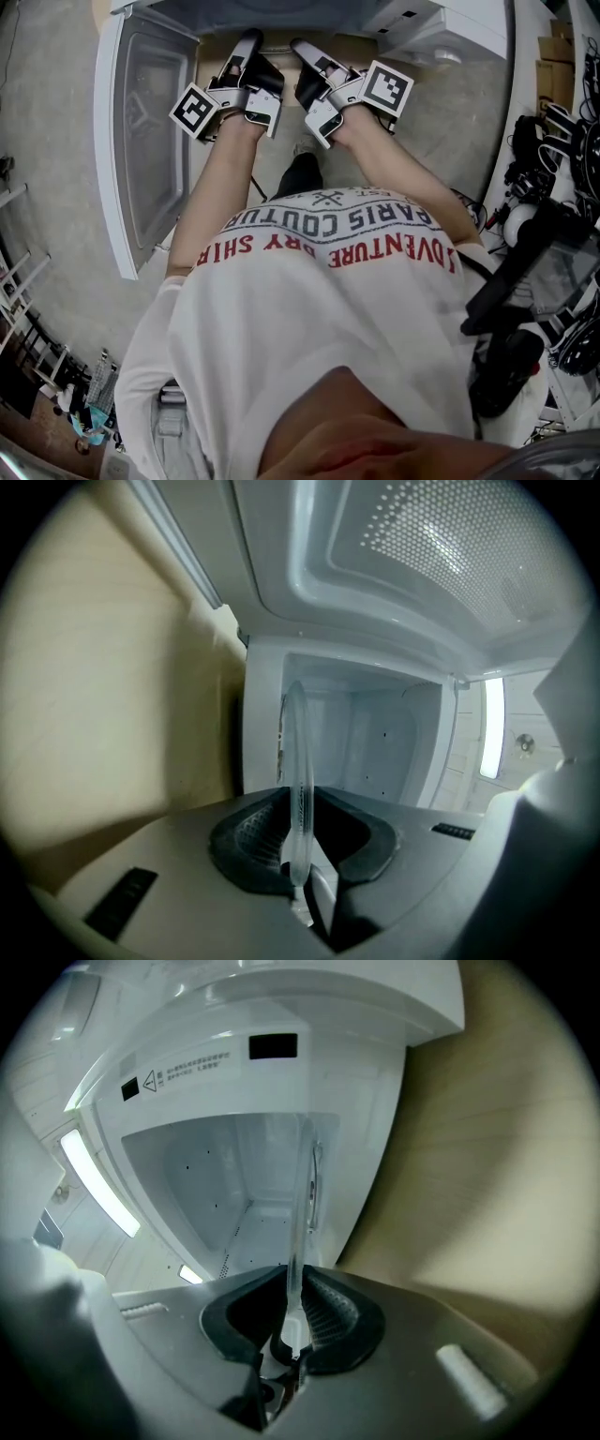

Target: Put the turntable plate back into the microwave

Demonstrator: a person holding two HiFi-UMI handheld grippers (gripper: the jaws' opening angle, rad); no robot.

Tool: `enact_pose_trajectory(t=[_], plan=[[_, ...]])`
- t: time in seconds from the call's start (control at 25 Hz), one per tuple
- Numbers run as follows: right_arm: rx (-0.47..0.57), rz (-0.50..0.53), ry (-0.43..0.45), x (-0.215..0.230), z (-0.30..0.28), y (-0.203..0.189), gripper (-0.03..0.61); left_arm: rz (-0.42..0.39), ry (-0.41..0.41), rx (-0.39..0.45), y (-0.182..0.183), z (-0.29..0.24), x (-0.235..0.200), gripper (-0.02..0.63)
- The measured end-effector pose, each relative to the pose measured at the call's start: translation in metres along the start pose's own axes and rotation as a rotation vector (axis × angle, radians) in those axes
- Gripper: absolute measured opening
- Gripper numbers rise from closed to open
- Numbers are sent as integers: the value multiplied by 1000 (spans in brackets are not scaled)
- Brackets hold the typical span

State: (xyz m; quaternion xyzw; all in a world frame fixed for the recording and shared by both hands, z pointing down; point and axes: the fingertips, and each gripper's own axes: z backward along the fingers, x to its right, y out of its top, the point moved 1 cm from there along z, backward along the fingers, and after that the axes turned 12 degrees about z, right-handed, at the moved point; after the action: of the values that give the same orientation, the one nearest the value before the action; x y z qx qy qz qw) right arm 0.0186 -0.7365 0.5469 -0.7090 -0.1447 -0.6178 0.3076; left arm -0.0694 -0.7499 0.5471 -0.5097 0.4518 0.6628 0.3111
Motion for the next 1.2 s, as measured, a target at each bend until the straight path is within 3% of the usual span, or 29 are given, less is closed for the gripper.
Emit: enact_pose_trajectory(t=[0.36, 0.8, 1.2], plan=[[52, -36, -26, 6, 5, 5, 37, 1, -11, -30, -8, 10, -5, 50], [72, -39, -20, 6, 6, 8, 37, -42, 64, 22, -23, 28, -8, 47], [80, -38, -1, 8, -3, 11, 37, -14, 43, 36, -14, 22, -7, 32]])
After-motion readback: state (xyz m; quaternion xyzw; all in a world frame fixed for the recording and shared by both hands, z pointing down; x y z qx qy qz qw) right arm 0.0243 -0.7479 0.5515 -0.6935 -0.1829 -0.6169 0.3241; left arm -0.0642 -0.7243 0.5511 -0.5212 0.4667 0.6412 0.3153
